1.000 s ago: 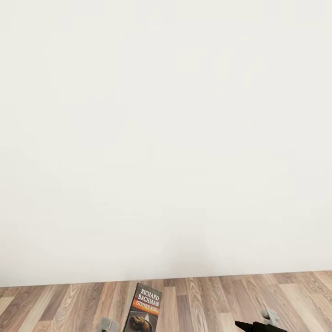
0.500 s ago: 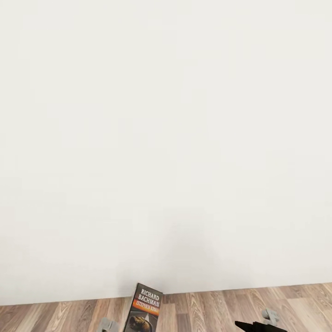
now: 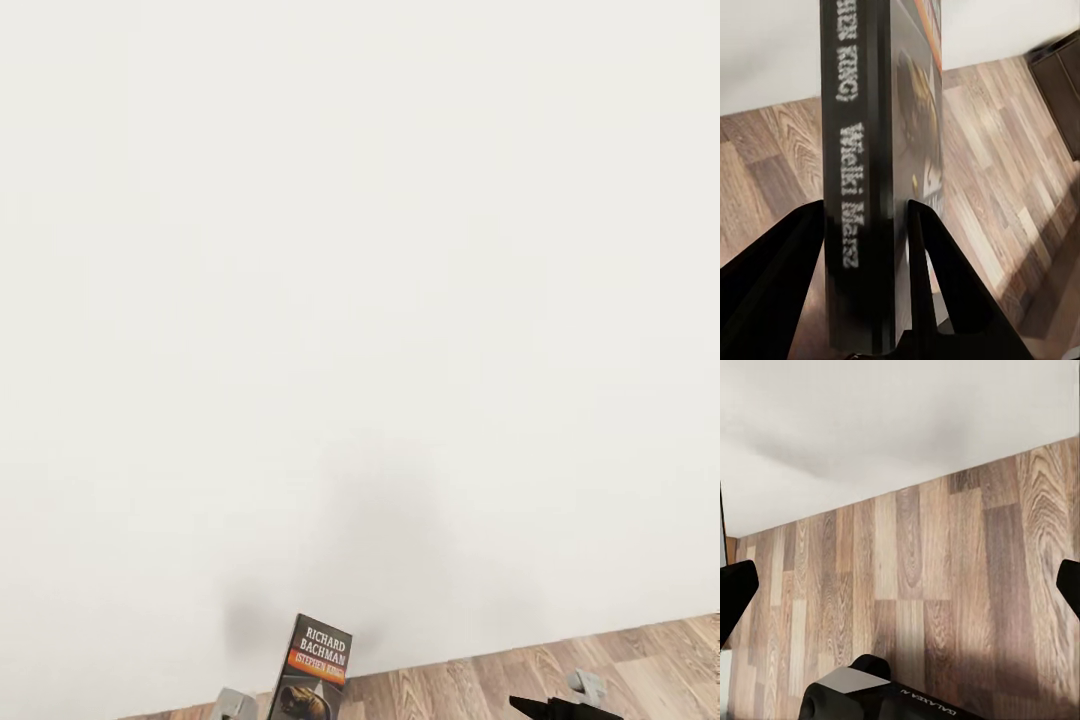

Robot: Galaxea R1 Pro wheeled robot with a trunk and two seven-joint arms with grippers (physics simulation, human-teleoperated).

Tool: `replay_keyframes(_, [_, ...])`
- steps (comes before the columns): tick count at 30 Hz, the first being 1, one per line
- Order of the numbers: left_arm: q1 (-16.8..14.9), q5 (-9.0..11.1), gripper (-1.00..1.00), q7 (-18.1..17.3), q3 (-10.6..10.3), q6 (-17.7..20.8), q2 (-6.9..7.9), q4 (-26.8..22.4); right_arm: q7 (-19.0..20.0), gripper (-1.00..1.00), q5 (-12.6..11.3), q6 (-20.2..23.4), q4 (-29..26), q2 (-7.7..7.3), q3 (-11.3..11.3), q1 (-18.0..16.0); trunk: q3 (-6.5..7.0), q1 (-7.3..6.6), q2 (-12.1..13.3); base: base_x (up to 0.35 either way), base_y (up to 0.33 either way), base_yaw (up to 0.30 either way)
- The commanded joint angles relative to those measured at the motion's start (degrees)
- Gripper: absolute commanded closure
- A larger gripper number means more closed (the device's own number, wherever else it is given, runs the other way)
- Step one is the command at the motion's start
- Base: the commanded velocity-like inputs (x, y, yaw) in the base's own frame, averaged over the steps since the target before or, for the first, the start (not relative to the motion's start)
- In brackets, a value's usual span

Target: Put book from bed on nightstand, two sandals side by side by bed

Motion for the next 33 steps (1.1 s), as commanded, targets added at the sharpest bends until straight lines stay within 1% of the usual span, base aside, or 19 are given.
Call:
replay_keyframes(1, [0.0, 0.4, 1.00, -0.3, 0.2, 0.4, 0.00, 0.0, 0.2, -1.00, -0.6, 0.5, 0.0, -0.01, 0.4, 0.0, -0.07, 0.03, 0.0, 0.279, 0.000, -0.192])
replay_keyframes(6, [0.0, 0.4, 1.00, -0.3, 0.2, 0.4, 0.00, 0.0, 0.2, -1.00, -0.6, 0.6, 0.0, -0.01, 0.4, 0.0, -0.07, 0.03, 0.0, 0.075, 0.000, -0.249])
replay_keyframes(24, [-0.1, 0.5, 1.00, -0.3, 0.2, 0.4, 0.01, 0.0, 0.2, -1.00, -0.6, 0.6, 0.0, -0.01, 0.4, 0.0, -0.07, 0.03, 0.0, 0.004, 0.000, -0.298])
replay_keyframes(33, [0.0, 0.5, 1.00, -0.3, 0.2, 0.4, 0.03, 0.0, 0.2, -1.00, -0.6, 0.6, 0.0, -0.01, 0.4, 0.0, -0.07, 0.03, 0.0, 0.168, 0.000, -0.300])
